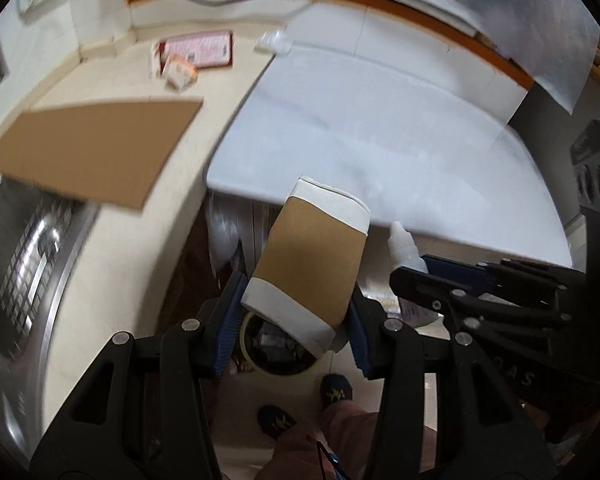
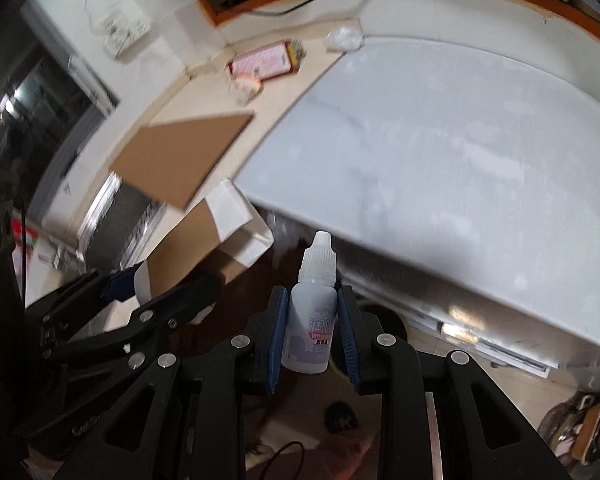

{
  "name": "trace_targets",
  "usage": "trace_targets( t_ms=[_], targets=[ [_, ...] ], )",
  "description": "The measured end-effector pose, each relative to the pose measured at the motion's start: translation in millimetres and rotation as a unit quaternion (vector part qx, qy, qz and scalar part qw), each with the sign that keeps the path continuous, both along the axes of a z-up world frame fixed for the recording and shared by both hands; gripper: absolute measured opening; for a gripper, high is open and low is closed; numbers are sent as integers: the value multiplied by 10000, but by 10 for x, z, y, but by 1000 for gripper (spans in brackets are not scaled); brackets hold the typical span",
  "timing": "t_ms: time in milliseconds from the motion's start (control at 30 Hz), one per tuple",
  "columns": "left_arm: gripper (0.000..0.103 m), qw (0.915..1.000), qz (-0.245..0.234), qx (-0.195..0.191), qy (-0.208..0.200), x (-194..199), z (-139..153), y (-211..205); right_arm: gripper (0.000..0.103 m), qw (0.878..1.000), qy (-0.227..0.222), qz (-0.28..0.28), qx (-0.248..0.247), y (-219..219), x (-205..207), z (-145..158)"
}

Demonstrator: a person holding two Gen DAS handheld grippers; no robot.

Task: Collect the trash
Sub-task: 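Carry the dropper bottle and brown paper cup down over the floor bin, then open both grippers to drop the bottle and cup into the bin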

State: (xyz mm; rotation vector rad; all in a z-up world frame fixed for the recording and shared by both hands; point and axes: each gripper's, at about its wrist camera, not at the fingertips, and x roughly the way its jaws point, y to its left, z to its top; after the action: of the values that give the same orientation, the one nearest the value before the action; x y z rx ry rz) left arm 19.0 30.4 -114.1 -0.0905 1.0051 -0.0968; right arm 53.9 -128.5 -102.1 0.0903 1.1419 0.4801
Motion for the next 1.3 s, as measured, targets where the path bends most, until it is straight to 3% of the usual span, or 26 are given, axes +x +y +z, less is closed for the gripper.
trace_targets(
  t_ms=[133, 267, 600, 900, 1000, 1100, 1300],
  targets=[
    [44, 9994, 220, 46, 280, -101, -356, 22, 25, 9995, 126, 247, -130, -10, -235, -280],
    [44, 9969, 466, -67, 635, -171, -828, 24, 25, 9978, 366, 457, -311, -5, -286, -764],
    [44, 9882, 978, -360, 1119, -87, -2334, 14, 25, 9914, 920, 719, -592, -9, -244, -2446],
    [44, 9854, 965, -193, 1389, 201, -3377, 19, 27, 9876, 1131, 818, -719, 28, -93, -3666],
    [45, 9827, 1010, -189, 1543, 259, -3580, 4, 39, 9876, 1134, 808, -721, 73, -13, -3899],
    [61, 9797, 1100, -149, 1667, 258, -3678, 17, 40, 9887, 1095, 713, -740, 79, 153, -4045],
    [72, 9811, 1125, -176, 1562, 171, -3429, 21, 40, 9893, 1082, 666, -718, -34, 200, -3971]
  ],
)
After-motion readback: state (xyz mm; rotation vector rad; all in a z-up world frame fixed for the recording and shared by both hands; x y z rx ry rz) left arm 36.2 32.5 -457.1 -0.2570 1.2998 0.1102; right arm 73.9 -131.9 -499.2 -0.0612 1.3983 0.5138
